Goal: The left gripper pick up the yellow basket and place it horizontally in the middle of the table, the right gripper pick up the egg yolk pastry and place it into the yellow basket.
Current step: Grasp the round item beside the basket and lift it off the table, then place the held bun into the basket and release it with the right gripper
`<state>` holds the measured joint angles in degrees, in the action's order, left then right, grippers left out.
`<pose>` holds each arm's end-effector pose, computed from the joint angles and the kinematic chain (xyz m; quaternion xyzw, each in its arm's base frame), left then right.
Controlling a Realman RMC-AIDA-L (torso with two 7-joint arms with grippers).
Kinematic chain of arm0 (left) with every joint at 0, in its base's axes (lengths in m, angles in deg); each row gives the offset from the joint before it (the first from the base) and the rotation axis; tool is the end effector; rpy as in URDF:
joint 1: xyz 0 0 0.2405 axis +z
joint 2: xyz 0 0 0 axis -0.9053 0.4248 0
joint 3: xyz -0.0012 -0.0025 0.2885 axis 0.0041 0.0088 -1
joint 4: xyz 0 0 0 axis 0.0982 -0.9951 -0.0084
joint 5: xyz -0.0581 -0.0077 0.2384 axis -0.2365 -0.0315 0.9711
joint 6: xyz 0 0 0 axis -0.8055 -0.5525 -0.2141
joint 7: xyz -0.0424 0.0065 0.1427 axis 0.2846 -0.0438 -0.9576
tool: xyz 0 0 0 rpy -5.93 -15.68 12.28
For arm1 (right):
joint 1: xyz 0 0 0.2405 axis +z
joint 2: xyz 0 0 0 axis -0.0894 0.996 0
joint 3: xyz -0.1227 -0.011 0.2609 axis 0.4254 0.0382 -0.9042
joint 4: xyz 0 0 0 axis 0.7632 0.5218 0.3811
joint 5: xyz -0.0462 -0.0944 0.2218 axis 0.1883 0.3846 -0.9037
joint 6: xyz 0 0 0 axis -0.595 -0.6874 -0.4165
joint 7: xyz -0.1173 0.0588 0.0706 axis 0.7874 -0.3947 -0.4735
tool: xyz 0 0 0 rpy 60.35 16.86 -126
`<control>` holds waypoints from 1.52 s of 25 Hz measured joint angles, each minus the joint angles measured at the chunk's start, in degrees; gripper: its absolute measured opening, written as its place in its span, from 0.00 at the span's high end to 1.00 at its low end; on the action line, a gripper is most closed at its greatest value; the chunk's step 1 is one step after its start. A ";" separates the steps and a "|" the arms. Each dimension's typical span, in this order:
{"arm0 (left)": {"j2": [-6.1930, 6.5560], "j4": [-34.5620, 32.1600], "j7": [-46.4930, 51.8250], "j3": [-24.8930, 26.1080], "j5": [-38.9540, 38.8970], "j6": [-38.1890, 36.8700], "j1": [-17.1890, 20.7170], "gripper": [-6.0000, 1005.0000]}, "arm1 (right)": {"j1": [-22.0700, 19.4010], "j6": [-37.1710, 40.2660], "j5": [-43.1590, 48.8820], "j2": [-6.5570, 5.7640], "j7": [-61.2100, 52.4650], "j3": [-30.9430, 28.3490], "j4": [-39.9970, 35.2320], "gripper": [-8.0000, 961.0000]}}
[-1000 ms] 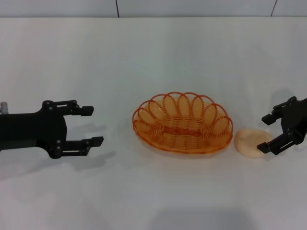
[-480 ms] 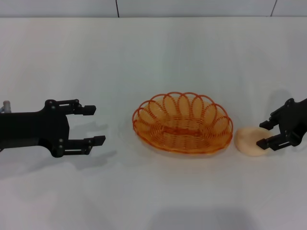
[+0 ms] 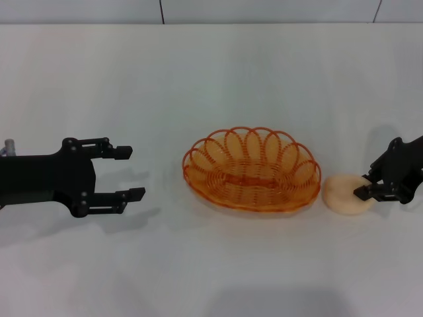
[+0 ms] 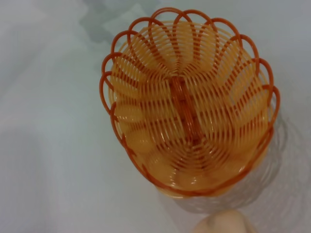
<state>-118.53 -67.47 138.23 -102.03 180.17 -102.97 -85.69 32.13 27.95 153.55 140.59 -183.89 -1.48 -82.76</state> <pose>-0.3292 0.3297 0.0214 -0.9738 -0.0875 -0.1593 0.1369 0.2572 0.4117 0.0078 -0.9805 0.1516 -0.1116 0.0559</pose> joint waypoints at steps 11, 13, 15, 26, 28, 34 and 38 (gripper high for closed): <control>0.00 -0.01 -0.02 -0.80 0.20 -0.53 0.30 0.27 | 0.09 4.58 -0.80 -0.71 0.70 -2.54 -2.71 0.92; 0.00 -0.11 -0.02 -0.84 0.20 -0.61 0.51 0.27 | 0.16 7.02 -0.83 -1.17 0.72 -4.96 -5.01 0.93; 0.00 -0.12 -0.02 -0.85 0.23 -0.62 0.77 0.27 | 0.60 8.97 -0.84 -1.48 0.65 -6.99 -6.79 0.93; -0.23 -0.44 -1.54 -1.65 0.62 -0.64 3.08 0.27 | 4.25 14.20 -6.88 -0.21 0.14 -8.42 -13.03 0.95; -0.25 -0.33 -1.92 -1.75 0.46 -0.50 2.90 0.27 | 4.52 13.30 -7.80 0.26 -0.37 -6.63 -12.73 0.95; -0.27 -0.31 -2.68 -2.78 -0.23 -0.10 2.80 0.27 | 4.30 4.07 -12.73 0.50 -3.18 5.63 -10.11 0.95; -0.27 -0.13 -2.74 -3.39 -0.23 -0.03 2.59 0.27 | 2.77 -1.69 -15.86 0.52 -3.40 10.37 -9.37 0.95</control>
<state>-118.80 -67.61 135.49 -105.42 179.94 -103.00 -83.10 34.90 26.26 137.69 141.11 -187.28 8.89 -92.13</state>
